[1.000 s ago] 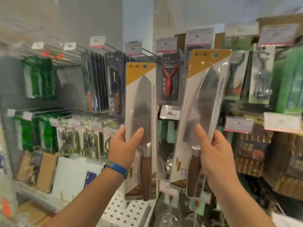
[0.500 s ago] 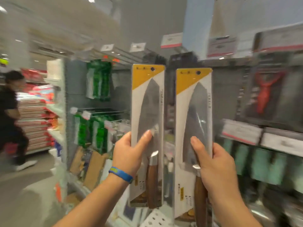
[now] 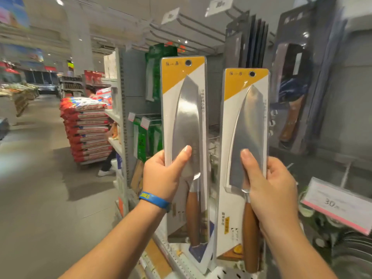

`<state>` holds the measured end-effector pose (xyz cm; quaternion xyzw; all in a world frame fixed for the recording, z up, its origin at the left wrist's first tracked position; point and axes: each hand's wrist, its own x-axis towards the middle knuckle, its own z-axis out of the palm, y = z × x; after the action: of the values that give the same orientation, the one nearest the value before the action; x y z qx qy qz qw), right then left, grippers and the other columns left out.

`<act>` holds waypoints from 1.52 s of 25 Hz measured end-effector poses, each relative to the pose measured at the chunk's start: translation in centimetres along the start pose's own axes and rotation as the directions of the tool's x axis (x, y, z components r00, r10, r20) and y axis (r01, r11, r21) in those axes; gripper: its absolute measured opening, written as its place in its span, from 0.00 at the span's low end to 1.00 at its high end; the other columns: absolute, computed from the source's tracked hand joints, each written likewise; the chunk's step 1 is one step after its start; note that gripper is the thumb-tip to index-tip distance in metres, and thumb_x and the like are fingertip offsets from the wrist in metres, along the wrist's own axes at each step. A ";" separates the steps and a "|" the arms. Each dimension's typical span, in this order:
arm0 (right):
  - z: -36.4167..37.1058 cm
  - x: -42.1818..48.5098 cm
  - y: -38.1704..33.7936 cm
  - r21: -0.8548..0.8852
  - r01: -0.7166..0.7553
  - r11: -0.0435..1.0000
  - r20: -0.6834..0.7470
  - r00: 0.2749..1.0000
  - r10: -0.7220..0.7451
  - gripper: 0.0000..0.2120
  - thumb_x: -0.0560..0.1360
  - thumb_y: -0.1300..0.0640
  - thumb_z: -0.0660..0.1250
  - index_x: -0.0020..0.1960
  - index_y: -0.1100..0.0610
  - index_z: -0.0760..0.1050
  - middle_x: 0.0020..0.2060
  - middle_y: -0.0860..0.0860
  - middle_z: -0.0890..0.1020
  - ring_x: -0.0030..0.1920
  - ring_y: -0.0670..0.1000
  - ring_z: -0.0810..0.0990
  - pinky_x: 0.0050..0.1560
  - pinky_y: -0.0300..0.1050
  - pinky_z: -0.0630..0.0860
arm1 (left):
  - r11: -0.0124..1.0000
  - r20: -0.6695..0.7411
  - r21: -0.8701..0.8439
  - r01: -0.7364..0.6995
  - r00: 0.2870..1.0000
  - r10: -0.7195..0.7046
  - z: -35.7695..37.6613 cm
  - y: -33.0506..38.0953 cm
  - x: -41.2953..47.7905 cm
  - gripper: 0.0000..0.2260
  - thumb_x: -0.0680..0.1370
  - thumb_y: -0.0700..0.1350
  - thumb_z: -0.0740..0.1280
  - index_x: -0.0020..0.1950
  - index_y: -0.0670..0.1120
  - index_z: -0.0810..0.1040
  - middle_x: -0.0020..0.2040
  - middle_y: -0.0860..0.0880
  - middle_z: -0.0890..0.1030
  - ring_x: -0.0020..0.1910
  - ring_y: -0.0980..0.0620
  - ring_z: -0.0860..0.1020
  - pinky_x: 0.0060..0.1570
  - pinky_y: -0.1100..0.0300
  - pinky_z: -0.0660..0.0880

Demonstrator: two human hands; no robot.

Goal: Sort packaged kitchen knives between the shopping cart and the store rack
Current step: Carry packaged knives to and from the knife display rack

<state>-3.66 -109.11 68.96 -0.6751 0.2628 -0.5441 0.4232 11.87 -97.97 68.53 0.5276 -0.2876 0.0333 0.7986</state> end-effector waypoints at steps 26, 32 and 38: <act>-11.5 8.6 -15.0 -0.329 -0.004 0.944 -0.659 0.717 -0.227 0.36 0.66 0.22 0.63 0.48 0.54 0.81 0.36 0.46 0.86 0.37 0.51 0.86 0.41 0.50 0.81 | 0.953 0.579 -0.289 -0.096 0.775 0.253 19.3 2.1 10.5 0.18 0.71 0.58 0.75 0.34 0.43 0.81 0.30 0.50 0.82 0.30 0.56 0.77 0.32 0.60 0.76; -15.0 6.1 -16.4 -0.675 -0.134 0.726 -0.591 0.687 -0.423 0.27 0.74 0.26 0.62 0.44 0.51 0.79 0.37 0.47 0.84 0.37 0.49 0.83 0.35 0.44 0.71 | 0.964 0.602 -0.200 -0.176 0.754 0.262 21.2 3.1 8.9 0.31 0.65 0.72 0.65 0.37 0.42 0.82 0.33 0.46 0.83 0.37 0.47 0.82 0.37 0.50 0.78; -16.6 5.2 -15.4 -0.906 -0.284 0.313 -0.390 0.848 -0.359 0.27 0.74 0.25 0.59 0.39 0.49 0.72 0.32 0.45 0.79 0.32 0.46 0.79 0.31 0.45 0.73 | 0.975 0.574 -0.176 -0.133 0.791 0.211 22.4 2.8 7.7 0.30 0.70 0.70 0.66 0.30 0.42 0.75 0.27 0.48 0.78 0.30 0.45 0.77 0.32 0.52 0.73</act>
<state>-19.77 -110.32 85.60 -0.6194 0.6187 -0.4566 -0.1580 7.77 -117.94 80.81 0.4318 -0.5695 -0.0776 0.6951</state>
